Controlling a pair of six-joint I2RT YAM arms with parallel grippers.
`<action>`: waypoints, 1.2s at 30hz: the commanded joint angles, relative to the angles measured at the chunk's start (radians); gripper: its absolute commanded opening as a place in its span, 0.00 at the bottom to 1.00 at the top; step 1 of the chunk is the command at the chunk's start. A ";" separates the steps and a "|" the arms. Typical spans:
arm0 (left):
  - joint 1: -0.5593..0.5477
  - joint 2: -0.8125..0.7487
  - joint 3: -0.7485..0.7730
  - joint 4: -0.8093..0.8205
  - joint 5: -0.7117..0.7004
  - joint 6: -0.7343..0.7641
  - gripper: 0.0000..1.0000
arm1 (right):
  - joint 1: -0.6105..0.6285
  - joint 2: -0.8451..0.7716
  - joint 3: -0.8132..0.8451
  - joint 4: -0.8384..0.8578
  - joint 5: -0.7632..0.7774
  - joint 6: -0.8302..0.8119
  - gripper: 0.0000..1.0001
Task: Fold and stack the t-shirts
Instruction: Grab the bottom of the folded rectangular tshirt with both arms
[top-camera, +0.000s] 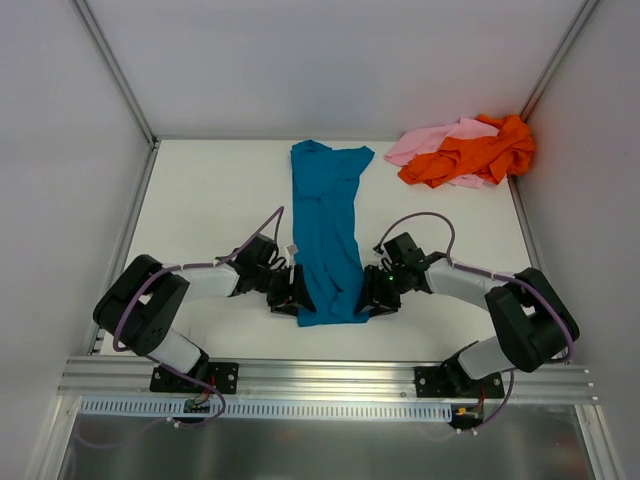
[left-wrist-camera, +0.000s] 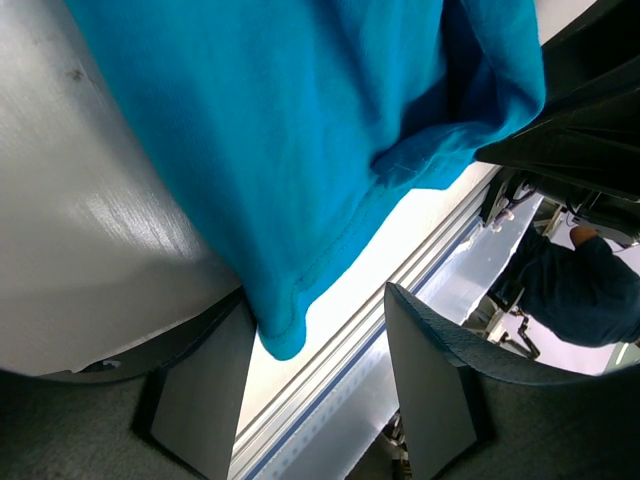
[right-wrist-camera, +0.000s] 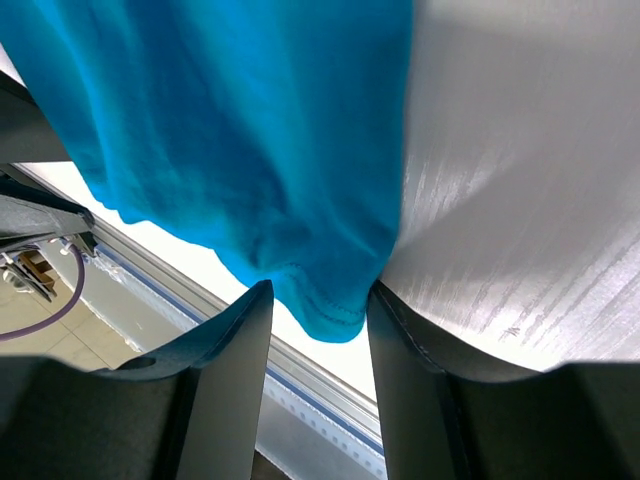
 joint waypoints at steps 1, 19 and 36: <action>-0.014 -0.006 -0.031 -0.093 -0.075 0.042 0.54 | 0.005 0.006 -0.030 0.040 0.038 0.011 0.46; -0.015 0.098 0.008 -0.030 -0.034 0.028 0.00 | 0.005 0.067 -0.045 0.115 0.016 0.019 0.00; -0.015 -0.271 0.057 -0.436 -0.037 0.051 0.00 | 0.011 -0.311 -0.021 -0.343 -0.019 -0.023 0.00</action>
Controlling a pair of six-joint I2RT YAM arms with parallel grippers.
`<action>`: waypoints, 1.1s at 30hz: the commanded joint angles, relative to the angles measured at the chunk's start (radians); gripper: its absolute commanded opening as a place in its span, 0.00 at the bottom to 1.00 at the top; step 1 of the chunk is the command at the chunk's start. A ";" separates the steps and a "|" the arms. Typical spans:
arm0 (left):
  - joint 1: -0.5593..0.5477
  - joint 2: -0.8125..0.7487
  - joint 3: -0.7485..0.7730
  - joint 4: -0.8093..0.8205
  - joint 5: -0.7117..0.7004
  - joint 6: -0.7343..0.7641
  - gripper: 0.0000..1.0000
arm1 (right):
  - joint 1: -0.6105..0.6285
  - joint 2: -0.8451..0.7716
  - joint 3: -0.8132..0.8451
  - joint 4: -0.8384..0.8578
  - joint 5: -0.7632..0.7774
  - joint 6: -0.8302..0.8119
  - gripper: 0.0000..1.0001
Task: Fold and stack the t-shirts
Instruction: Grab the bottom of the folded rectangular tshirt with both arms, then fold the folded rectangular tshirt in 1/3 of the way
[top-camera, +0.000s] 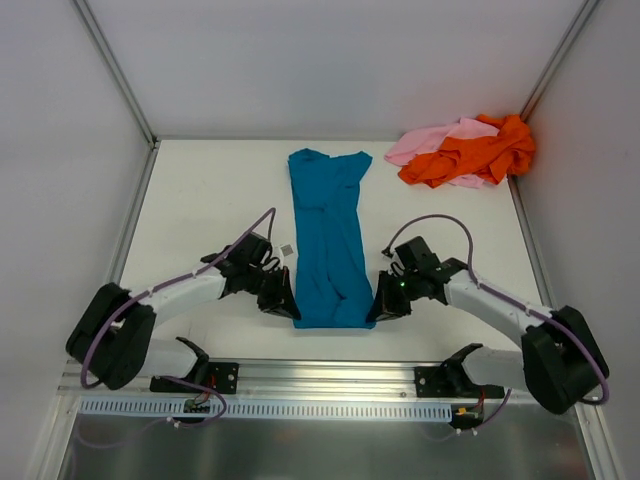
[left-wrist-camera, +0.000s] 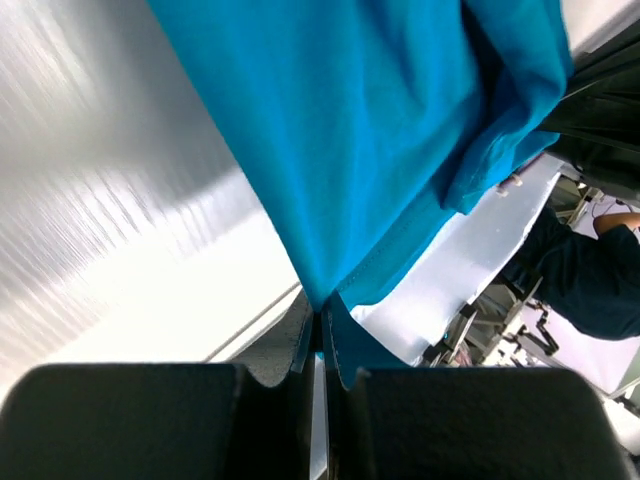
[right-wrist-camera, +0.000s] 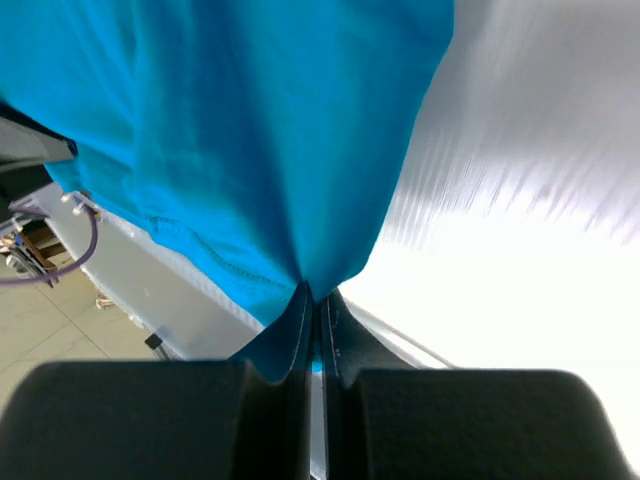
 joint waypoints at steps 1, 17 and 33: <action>-0.009 -0.118 0.011 -0.153 -0.012 -0.013 0.00 | 0.005 -0.130 0.005 -0.203 -0.005 -0.020 0.00; -0.009 -0.298 0.004 -0.255 -0.041 -0.118 0.00 | 0.006 -0.219 0.053 -0.350 -0.060 -0.051 0.00; -0.007 0.093 0.334 -0.242 0.027 0.006 0.00 | -0.017 0.135 0.422 -0.410 -0.100 -0.193 0.00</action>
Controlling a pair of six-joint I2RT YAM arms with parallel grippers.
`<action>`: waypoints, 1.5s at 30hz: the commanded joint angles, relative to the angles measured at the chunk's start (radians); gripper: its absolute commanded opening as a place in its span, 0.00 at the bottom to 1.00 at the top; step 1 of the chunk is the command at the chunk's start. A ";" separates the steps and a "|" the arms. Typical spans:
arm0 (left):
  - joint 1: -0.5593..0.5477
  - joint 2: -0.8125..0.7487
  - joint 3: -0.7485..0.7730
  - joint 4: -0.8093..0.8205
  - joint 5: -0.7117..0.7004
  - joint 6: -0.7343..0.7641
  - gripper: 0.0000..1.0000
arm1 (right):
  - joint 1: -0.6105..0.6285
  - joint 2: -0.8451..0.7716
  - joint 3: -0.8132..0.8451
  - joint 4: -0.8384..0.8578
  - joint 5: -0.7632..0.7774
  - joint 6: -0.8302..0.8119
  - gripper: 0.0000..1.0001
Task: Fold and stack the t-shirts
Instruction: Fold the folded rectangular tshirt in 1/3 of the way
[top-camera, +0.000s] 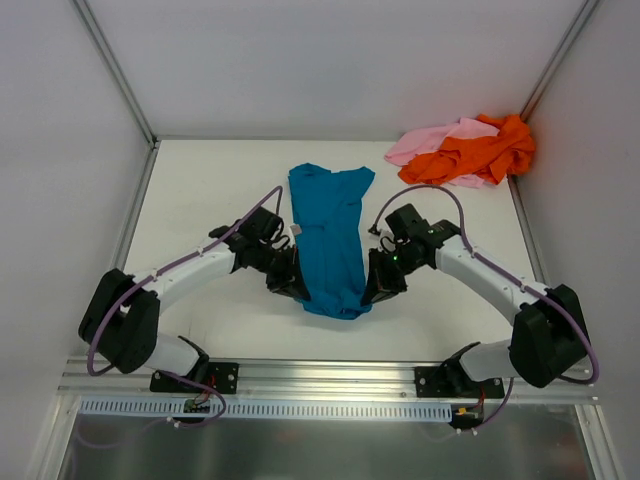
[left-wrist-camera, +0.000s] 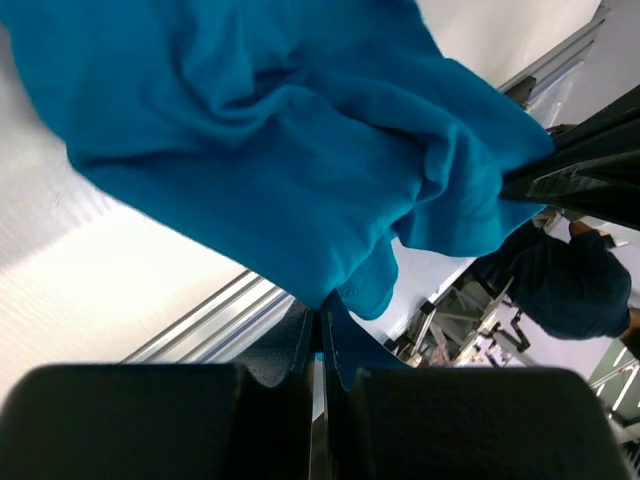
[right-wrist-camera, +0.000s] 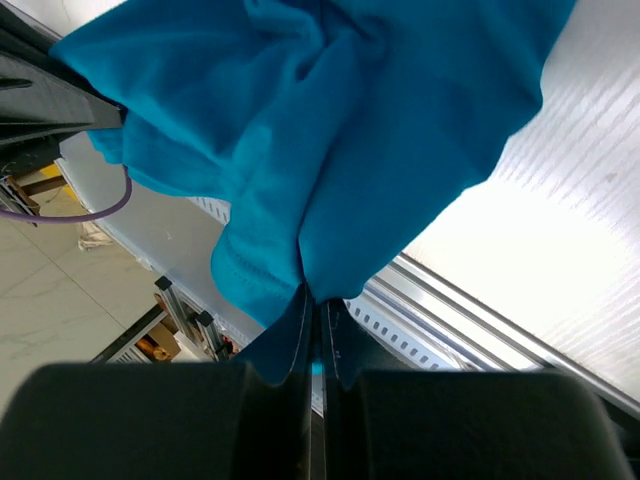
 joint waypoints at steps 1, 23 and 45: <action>0.005 0.062 0.116 -0.021 0.029 0.058 0.00 | -0.028 0.058 0.092 -0.073 -0.030 -0.071 0.00; 0.293 0.339 0.439 -0.101 -0.021 0.199 0.99 | -0.239 0.686 0.871 -0.225 -0.067 -0.193 0.99; 0.154 0.317 0.244 -0.028 0.152 0.149 0.99 | -0.284 0.301 0.460 -0.114 -0.064 -0.134 0.99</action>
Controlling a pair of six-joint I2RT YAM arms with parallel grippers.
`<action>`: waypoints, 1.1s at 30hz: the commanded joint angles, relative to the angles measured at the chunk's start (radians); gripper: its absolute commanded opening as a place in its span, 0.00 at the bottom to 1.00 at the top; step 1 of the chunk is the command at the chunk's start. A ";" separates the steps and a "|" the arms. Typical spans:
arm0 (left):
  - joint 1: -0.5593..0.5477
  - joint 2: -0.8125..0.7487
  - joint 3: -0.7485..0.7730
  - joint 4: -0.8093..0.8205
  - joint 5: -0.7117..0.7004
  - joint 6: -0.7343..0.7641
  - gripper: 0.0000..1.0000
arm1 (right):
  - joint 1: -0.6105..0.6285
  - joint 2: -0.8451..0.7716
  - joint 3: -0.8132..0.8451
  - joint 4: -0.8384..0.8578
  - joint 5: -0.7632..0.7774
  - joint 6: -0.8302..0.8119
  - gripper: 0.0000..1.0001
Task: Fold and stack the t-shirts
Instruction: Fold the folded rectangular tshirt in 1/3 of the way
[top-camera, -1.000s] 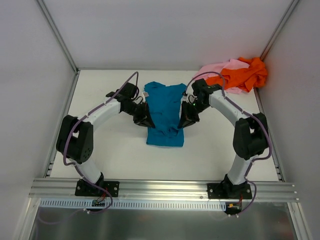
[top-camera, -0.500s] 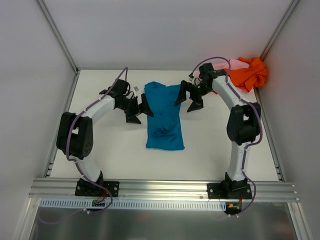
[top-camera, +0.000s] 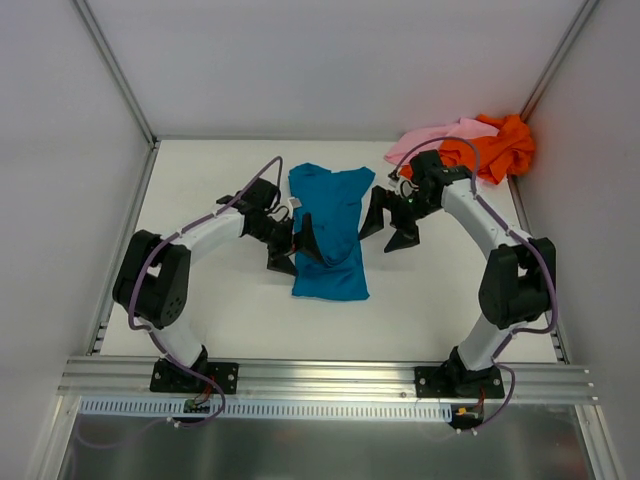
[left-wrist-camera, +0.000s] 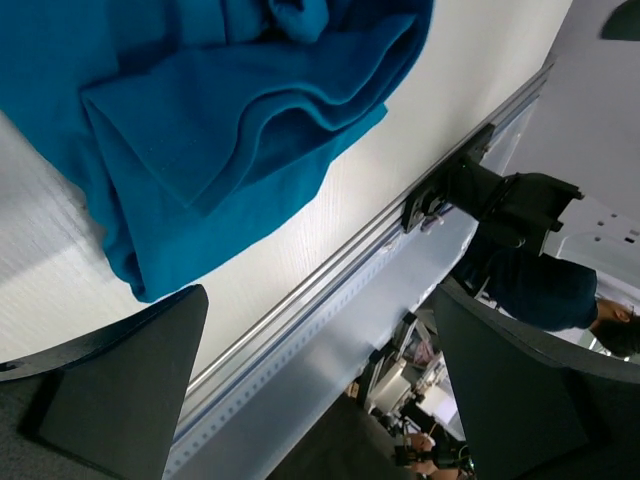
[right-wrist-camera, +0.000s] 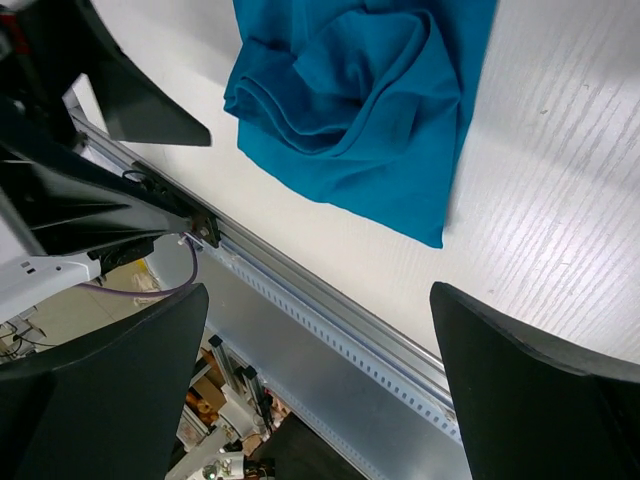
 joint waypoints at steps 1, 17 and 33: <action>-0.018 0.034 -0.033 0.006 0.046 -0.003 0.99 | 0.001 -0.061 -0.007 0.023 0.009 0.023 0.99; -0.046 0.089 -0.061 0.155 -0.037 0.023 0.99 | 0.002 -0.124 -0.053 0.017 0.035 0.043 0.99; -0.044 0.183 0.074 0.152 -0.051 0.012 0.52 | 0.004 -0.099 -0.021 0.005 0.044 0.053 1.00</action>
